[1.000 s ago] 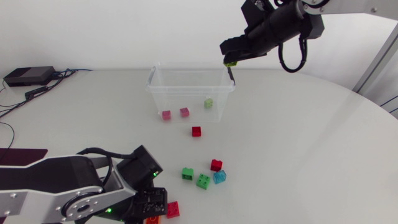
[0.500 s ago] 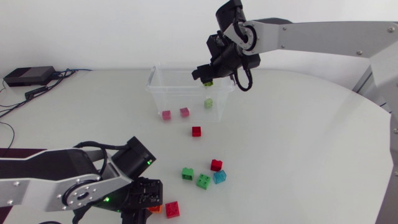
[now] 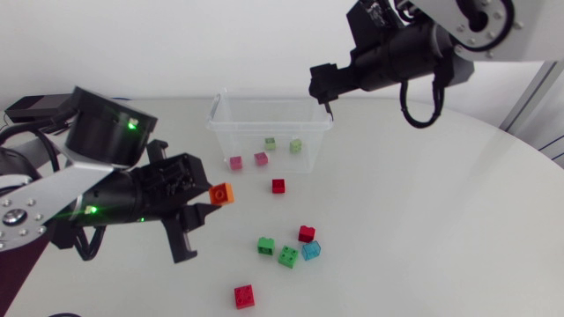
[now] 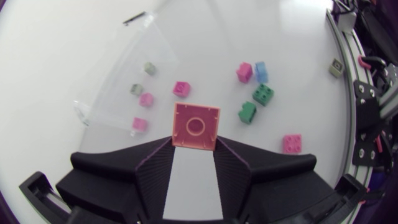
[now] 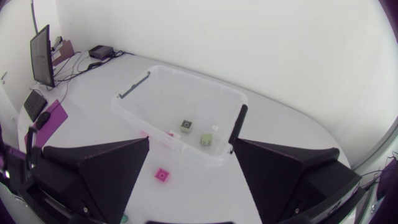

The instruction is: Pick up the duplo bricks and place them in the container

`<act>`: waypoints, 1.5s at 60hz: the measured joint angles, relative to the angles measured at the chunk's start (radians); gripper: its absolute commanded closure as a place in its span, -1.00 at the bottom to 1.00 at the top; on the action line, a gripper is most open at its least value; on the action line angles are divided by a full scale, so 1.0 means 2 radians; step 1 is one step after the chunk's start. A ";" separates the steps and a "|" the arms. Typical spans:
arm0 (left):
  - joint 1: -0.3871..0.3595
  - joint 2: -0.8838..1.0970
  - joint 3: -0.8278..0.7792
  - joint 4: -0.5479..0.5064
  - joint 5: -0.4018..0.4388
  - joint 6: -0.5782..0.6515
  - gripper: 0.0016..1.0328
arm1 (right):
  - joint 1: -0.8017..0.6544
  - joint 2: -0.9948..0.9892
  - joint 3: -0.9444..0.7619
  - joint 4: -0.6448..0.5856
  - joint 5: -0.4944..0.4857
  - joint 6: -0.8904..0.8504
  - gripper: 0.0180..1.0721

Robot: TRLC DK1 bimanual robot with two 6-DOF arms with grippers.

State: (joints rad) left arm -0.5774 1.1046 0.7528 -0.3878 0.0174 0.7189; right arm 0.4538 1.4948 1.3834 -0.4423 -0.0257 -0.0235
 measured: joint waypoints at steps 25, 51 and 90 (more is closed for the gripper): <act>0.067 0.141 0.121 0.247 -0.006 -0.194 0.30 | -0.028 -0.110 -0.251 0.129 -0.013 -0.003 -0.90; 0.085 0.337 0.208 0.377 -0.055 -0.285 0.17 | 0.009 -0.126 -0.410 0.233 -0.047 -0.004 -0.90; 0.081 0.310 0.206 0.422 -0.140 -0.307 -0.90 | 0.102 0.085 -0.354 0.381 0.118 0.006 -0.90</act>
State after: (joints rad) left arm -0.4156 1.7237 1.1656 0.4561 -0.2630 0.1040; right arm 0.6582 1.6646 0.6762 0.3195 0.2104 -0.0120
